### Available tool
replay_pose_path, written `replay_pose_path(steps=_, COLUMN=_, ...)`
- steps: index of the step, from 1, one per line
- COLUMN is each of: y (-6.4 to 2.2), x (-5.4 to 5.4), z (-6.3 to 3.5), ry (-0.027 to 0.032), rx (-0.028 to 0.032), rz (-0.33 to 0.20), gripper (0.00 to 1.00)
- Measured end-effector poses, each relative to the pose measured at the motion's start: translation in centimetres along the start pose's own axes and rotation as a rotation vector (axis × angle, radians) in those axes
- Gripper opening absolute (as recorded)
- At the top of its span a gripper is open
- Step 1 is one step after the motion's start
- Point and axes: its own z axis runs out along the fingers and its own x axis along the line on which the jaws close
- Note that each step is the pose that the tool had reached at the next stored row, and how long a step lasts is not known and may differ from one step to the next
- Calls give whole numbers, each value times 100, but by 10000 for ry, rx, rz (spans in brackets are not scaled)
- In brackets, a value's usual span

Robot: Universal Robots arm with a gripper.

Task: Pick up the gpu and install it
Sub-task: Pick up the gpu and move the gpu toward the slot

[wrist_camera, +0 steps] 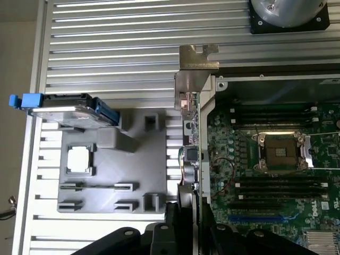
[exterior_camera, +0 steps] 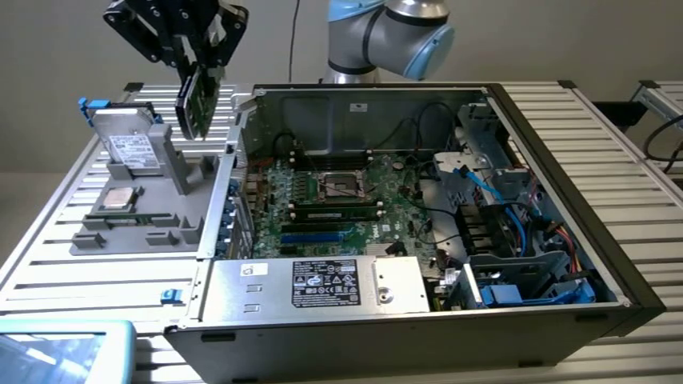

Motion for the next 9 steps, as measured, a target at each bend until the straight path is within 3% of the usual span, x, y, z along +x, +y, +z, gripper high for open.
replay_pose_path(steps=9, y=14, x=-395, z=-20, ry=22, rx=1, rz=5, gripper=28)
